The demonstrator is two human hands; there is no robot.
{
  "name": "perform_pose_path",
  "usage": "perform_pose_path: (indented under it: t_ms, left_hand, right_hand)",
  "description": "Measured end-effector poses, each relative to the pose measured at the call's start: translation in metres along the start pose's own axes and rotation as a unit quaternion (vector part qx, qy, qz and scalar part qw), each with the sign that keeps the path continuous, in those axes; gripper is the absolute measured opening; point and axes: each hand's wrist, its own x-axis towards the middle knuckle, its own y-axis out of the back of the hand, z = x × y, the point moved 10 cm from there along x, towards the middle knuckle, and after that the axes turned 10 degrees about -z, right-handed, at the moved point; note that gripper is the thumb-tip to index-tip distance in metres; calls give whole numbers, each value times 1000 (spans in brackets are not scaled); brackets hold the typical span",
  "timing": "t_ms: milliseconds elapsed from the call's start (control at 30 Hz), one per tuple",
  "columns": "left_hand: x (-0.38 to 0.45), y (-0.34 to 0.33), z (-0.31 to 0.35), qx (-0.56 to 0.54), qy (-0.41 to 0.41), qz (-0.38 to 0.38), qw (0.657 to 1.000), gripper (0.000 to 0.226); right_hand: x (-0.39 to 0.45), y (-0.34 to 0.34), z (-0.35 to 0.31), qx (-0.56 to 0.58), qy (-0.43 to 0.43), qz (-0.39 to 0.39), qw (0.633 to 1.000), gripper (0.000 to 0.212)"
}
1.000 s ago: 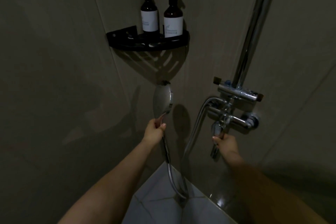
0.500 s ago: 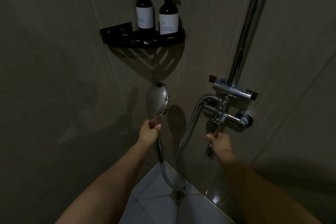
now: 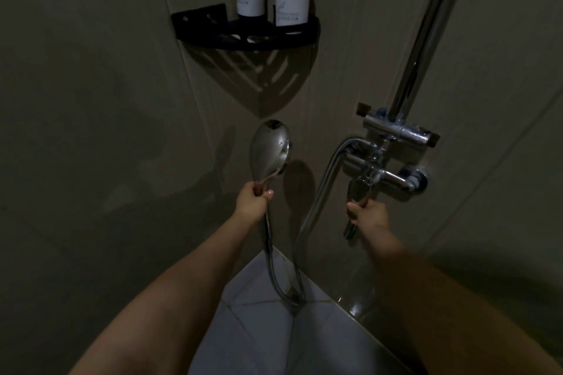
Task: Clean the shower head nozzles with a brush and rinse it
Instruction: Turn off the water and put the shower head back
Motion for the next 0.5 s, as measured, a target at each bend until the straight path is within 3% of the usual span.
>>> perform_pose_path:
  t_ms: [167, 300, 400, 500]
  left_hand:
    - [1, 0, -2, 3, -3, -6, 1000, 16]
    - [4, 0, -4, -5, -2, 3, 1000, 28]
    - [5, -2, -4, -26, -8, -2, 1000, 19]
    - [6, -1, -7, -44, -9, -8, 999, 9]
  right_hand:
    - [-1, -1, 0, 4, -11, -2, 1000, 25]
    - [1, -3, 1, 4, -10, -5, 1000, 7]
    - [2, -3, 3, 12, -16, -3, 1000, 24]
    - [2, -2, 2, 8, -10, -7, 1000, 5]
